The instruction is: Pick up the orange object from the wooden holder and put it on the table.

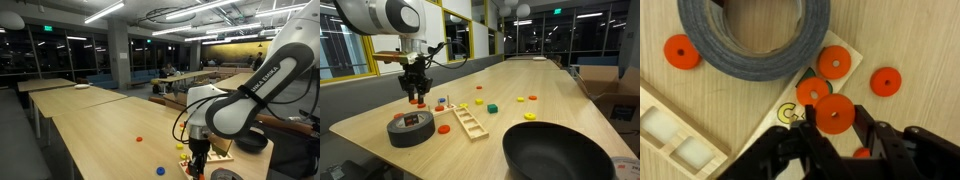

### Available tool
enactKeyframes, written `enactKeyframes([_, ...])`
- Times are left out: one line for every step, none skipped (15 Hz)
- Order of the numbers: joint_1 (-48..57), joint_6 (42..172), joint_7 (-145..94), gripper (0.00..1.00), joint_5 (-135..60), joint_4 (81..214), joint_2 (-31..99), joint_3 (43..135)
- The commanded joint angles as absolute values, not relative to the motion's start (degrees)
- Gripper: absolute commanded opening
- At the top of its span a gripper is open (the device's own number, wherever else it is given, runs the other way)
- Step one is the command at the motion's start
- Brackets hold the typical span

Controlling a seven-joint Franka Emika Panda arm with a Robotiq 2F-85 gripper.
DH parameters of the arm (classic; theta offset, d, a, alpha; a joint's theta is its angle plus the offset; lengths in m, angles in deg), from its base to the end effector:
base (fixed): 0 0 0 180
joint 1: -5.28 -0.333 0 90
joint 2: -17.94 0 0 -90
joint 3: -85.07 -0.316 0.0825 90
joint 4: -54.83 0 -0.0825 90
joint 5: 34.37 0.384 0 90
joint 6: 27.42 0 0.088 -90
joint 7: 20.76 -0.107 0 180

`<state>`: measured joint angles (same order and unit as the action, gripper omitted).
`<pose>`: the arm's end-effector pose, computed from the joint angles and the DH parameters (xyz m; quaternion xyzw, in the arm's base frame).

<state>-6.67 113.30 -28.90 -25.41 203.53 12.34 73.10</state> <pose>0.3947 0.1735 0.2865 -0.9962 -0.0752 0.0308 0.0307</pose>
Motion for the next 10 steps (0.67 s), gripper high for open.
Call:
enactKeyframes([-9.3,114.7,-27.7,0.27,-20.5,201.4,12.7,71.5])
enactKeyframes([-9.9,114.9,-27.7,0.27,-19.6,200.9,13.2,70.9])
enactKeyframes([-10.5,115.4,-27.5,0.27,-18.5,200.5,13.8,70.4])
enactKeyframes([-11.1,115.8,-27.3,0.27,-17.4,200.2,14.3,69.9])
enactKeyframes([-11.7,116.5,-26.9,0.27,-16.0,199.8,14.9,69.4])
enactKeyframes([-12.3,116.9,-26.6,0.27,-14.8,199.4,15.5,68.9])
enactKeyframes([-12.9,117.4,-26.6,0.26,-14.0,198.7,16.5,68.2])
enactKeyframes([-13.3,117.8,-26.4,0.26,-13.5,198.2,17.3,67.7])
enactKeyframes([-13.8,118.2,-26.7,0.26,-13.5,197.4,18.5,67.1])
enactKeyframes([-14.1,118.7,-26.9,0.26,-13.7,196.8,19.6,66.6])
